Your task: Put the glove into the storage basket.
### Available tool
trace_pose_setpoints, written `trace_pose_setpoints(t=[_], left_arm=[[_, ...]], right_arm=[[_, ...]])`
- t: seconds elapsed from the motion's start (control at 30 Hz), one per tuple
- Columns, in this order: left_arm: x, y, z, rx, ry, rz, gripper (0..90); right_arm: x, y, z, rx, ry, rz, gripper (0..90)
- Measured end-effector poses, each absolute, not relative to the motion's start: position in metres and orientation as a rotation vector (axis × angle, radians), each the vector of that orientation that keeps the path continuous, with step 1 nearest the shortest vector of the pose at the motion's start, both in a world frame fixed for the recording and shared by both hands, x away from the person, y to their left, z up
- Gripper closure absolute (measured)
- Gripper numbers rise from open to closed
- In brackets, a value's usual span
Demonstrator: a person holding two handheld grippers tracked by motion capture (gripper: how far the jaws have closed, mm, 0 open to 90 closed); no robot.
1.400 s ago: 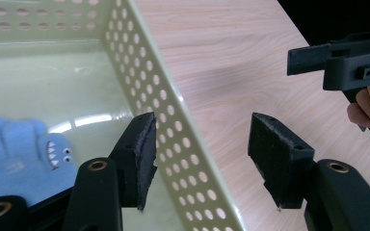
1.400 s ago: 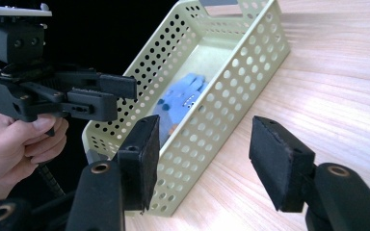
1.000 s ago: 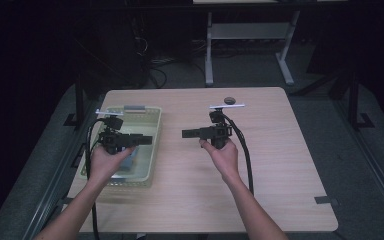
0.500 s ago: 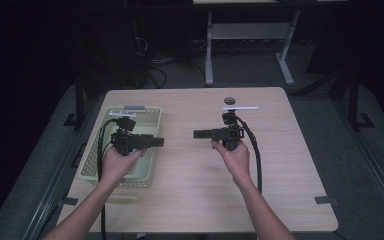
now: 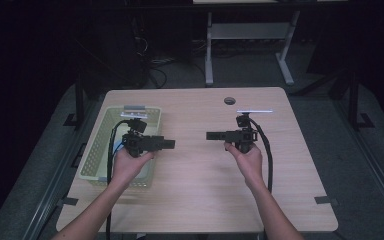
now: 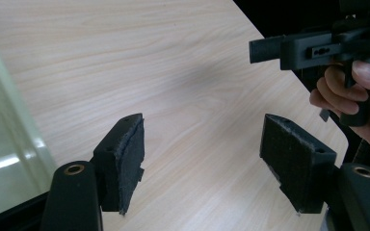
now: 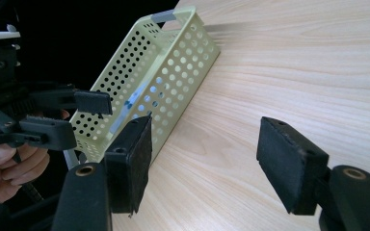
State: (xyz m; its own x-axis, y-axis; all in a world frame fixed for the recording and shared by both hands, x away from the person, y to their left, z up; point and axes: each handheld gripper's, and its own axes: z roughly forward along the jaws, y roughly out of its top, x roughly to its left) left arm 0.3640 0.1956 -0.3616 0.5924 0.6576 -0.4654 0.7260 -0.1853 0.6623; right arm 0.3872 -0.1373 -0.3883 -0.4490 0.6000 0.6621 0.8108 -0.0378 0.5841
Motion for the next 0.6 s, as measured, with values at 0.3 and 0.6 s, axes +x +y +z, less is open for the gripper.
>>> trace_pose_setpoints(t=[0.3, 0.6], left_arm=[[0.362, 0.183, -0.364, 1.901, 1.087, -0.113, 30.6], [0.36, 0.17, -0.367, 1.903, 1.07, -0.125, 30.2]], right_arm=[[0.386, -0.151, -0.391, -1.54, -2.027, -1.487, 35.2], [0.385, -0.167, -0.395, -1.565, -2.011, -1.49, 34.6]])
